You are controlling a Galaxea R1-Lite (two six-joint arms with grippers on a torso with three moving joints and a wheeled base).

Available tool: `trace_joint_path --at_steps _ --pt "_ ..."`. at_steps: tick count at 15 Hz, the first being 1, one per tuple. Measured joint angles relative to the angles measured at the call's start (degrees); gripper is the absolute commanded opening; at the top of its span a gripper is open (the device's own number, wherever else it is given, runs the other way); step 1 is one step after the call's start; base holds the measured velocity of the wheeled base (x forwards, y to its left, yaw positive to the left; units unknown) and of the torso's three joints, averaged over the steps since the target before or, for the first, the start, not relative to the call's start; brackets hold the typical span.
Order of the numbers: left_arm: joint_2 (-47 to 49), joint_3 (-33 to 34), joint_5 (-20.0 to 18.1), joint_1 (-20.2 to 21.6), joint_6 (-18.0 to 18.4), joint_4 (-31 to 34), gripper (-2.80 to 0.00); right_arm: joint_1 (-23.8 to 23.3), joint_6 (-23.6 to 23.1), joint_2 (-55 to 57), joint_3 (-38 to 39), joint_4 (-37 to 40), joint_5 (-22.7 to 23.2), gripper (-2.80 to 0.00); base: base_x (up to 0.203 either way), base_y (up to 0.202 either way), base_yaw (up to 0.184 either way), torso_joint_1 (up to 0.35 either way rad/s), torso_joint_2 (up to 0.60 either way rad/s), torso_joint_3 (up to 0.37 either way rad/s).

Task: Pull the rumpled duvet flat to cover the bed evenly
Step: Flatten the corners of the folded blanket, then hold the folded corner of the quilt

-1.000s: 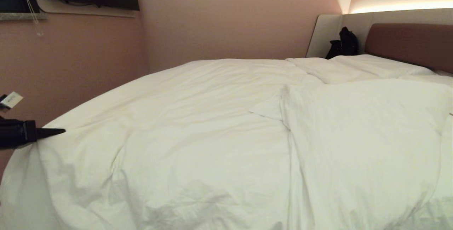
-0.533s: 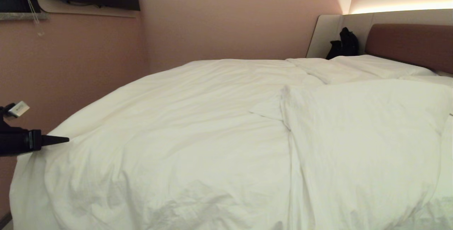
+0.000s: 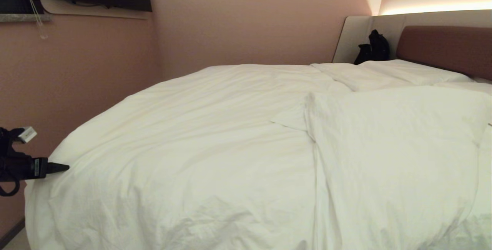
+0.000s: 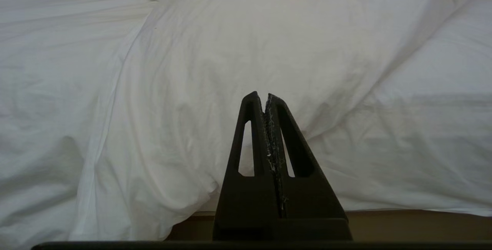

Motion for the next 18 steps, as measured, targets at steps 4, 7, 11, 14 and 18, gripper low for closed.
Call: trace_joint_path --at_steps 4,7,11,14,18 --pt "1.4 0.46 -0.08 1.06 -0.04 -0.18 0.0 0.0 0.0 0.0 0.0 -0.01 -0.02 -2.8 0.0 0.0 0.0 0.0 0.0 0.0" --pt "0.5 0.93 -0.77 2.16 -0.17 -0.73 0.0 0.0 -0.01 0.0 0.0 0.02 0.02 -2.8 0.0 0.0 0.0 0.0 0.0 0.0" --pt "-5.92 6.44 -4.51 4.24 -2.65 -10.65 0.0 0.0 0.0 0.0 0.0 -0.01 0.06 -2.8 0.0 0.0 0.0 0.0 0.0 0.0" --pt "-12.97 10.36 -5.85 4.82 -9.14 -17.11 0.0 0.0 -0.02 0.0 0.0 -0.01 0.02 -2.8 0.0 0.0 0.0 0.0 0.0 0.0" --pt "-20.7 11.59 -7.63 4.69 -16.93 -16.66 -2.8 0.0 0.0 0.0 0.0 -0.01 0.0 -2.8 0.0 0.0 0.0 0.0 0.0 0.0"
